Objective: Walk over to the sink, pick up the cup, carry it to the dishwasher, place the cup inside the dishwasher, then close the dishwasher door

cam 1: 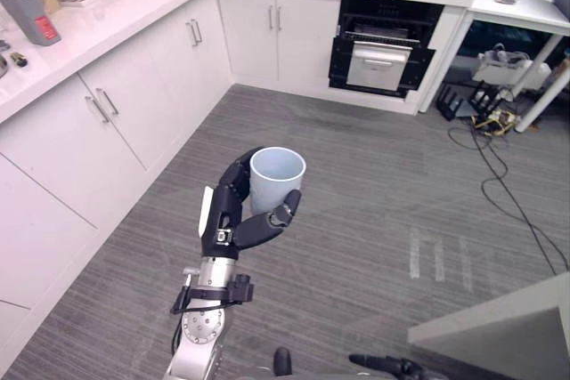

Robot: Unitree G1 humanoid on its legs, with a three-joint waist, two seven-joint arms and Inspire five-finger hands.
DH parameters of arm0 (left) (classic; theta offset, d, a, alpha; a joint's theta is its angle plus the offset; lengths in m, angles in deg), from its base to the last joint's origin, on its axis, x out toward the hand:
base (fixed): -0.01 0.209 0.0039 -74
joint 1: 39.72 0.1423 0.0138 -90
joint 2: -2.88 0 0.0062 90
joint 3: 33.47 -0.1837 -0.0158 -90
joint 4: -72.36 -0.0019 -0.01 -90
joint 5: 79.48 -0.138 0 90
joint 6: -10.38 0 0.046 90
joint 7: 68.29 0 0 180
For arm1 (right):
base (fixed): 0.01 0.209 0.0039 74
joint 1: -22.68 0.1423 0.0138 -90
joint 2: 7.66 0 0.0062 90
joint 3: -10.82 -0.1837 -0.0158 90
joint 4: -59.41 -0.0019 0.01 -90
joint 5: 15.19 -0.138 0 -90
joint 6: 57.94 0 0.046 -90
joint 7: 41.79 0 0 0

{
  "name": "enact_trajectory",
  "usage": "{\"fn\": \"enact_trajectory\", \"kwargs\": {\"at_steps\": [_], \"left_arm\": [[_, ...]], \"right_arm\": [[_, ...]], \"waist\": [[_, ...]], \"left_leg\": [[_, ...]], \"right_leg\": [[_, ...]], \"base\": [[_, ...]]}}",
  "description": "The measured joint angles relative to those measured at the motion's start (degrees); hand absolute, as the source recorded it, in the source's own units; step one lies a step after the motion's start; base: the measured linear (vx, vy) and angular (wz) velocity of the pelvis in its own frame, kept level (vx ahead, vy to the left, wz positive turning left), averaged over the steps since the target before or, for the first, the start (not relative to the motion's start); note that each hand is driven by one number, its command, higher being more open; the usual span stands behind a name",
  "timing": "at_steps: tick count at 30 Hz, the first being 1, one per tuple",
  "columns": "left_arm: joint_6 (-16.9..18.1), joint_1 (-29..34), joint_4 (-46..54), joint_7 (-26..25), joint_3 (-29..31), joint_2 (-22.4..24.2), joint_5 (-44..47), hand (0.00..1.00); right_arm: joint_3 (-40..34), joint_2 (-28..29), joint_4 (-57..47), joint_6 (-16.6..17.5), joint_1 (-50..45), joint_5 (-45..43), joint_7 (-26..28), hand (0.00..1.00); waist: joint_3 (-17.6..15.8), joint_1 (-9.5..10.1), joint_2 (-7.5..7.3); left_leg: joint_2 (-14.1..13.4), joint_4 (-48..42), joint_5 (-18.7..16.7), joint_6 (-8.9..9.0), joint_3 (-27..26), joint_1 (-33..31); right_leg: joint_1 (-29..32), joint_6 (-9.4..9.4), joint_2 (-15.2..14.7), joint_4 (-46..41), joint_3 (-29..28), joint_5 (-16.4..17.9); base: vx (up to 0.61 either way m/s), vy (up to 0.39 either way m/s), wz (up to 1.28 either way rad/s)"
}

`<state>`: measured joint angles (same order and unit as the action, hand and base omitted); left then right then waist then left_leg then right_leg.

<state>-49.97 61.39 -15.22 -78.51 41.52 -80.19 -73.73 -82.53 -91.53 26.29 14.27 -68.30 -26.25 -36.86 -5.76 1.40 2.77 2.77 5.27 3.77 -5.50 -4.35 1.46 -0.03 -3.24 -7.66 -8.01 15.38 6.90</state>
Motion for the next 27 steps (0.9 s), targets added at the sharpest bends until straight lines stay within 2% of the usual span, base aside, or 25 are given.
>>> {"fn": "enact_trajectory", "kwargs": {"at_steps": [1,2,4,8,9,12,15,18,20,24,27], "left_arm": [[-0.1,0.0,0.0,-0.1,-0.1,-0.2,-0.4,0.00],[-0.4,0.2,-0.1,0.0,-0.2,-0.2,-1.4,0.00],[-0.4,0.1,0.1,0.1,-0.4,0.4,-2.2,0.00],[-0.4,-0.6,0.1,1.4,-0.5,0.4,-2.4,0.00],[-0.4,-0.5,0.1,3.0,-0.2,-1.9,-1.2,0.00],[-0.4,-0.5,0.1,3.0,-0.2,-1.9,-1.2,0.00],[-0.4,-0.3,0.1,3.1,1.7,-1.1,-1.1,0.00],[-0.4,-0.5,0.1,3.0,4.7,0.6,0.9,0.00],[-0.4,-0.8,0.1,2.9,5.8,1.3,2.6,0.00],[-0.4,-0.9,0.1,1.4,9.5,1.6,5.9,0.00],[-0.4,-0.9,0.1,-0.6,12.7,1.8,9.1,0.00]], "right_arm": [[0.5,0.1,0.0,-0.1,0.3,0.0,-0.1,1.00],[1.6,0.2,-0.1,-0.4,0.3,-0.5,-0.7,1.00],[1.6,0.2,-0.4,-0.9,0.3,-1.2,-1.1,1.00],[1.6,0.7,-0.5,-1.5,0.2,-1.3,-1.0,1.00],[1.5,3.5,1.2,-0.2,-1.2,-1.0,-1.0,1.00],[1.5,3.5,1.2,-0.2,-1.3,-1.1,-1.0,1.00],[1.3,3.4,0.9,0.1,-2.3,-1.1,-0.5,1.00],[-0.7,3.5,-0.6,1.0,-4.3,-1.9,1.0,1.00],[-1.0,3.4,-0.6,1.4,-4.6,-2.4,1.8,1.00],[-1.6,3.6,-0.6,3.1,-5.7,-2.5,4.0,1.00],[-3.3,3.9,-0.6,4.3,-6.3,-2.5,4.7,1.00]], "waist": [[0.2,0.04,-0.51],[0.4,0.41,-1.17],[0.2,0.27,-1.61],[0.2,-0.07,-1.70],[2.3,-0.86,-5.18],[2.3,-0.93,-5.17],[2.6,-0.97,-5.06],[3.9,-3.06,-5.05],[4.1,-3.55,-5.14],[4.1,-3.66,-5.18],[4.1,-2.80,-5.12]], "left_leg": [[0.5,0.0,-0.2,0.10,0.3,0.1],[1.1,0.0,-1.1,0.61,0.7,0.5],[0.1,0.0,-1.3,1.47,-1.4,0.5],[-0.7,0.0,-0.8,1.98,-2.5,1.3],[-1.7,0.3,0.5,3.47,-2.0,1.5],[-1.8,0.3,0.4,3.48,-2.2,1.5],[-2.3,0.2,-0.7,3.64,-4.8,2.6],[-2.3,0.2,-0.8,3.49,-4.3,2.5],[-2.2,0.2,-0.8,3.50,-3.9,2.7],[-2.2,-0.1,-0.7,3.56,-2.9,3.0],[-2.6,0.2,-0.1,4.51,-2.4,3.2]], "right_leg": [[0.1,0.02,-0.5,0.4,0.0,-1.8],[-0.8,-1.63,-1.1,1.0,0.7,-4.1],[-1.5,-1.29,-0.8,1.7,2.1,-3.9],[-3.9,-1.22,0.1,3.1,3.0,-3.8],[-6.4,0.11,1.9,7.3,2.6,-4.1],[-6.3,0.11,1.9,7.3,2.5,-4.1],[-6.3,0.19,2.5,8.3,0.3,-4.4],[-6.7,0.23,2.6,9.2,0.5,-4.7],[-7.3,0.28,2.6,9.6,1.1,-4.8],[-9.0,0.28,2.9,10.6,2.3,-4.8],[-9.0,0.60,3.3,9.3,2.0,-4.5]], "base": [[0.18,-0.091,0.25],[0.15,-0.083,0.24],[0.15,-0.091,0.33],[0.12,-0.056,0.20],[0.02,-0.002,0.04],[0.00,0.000,-0.03],[0.00,0.005,-0.35],[0.05,-0.009,-0.10],[0.06,-0.016,0.15],[0.04,-0.027,0.17],[-0.03,-0.034,0.09]]}}
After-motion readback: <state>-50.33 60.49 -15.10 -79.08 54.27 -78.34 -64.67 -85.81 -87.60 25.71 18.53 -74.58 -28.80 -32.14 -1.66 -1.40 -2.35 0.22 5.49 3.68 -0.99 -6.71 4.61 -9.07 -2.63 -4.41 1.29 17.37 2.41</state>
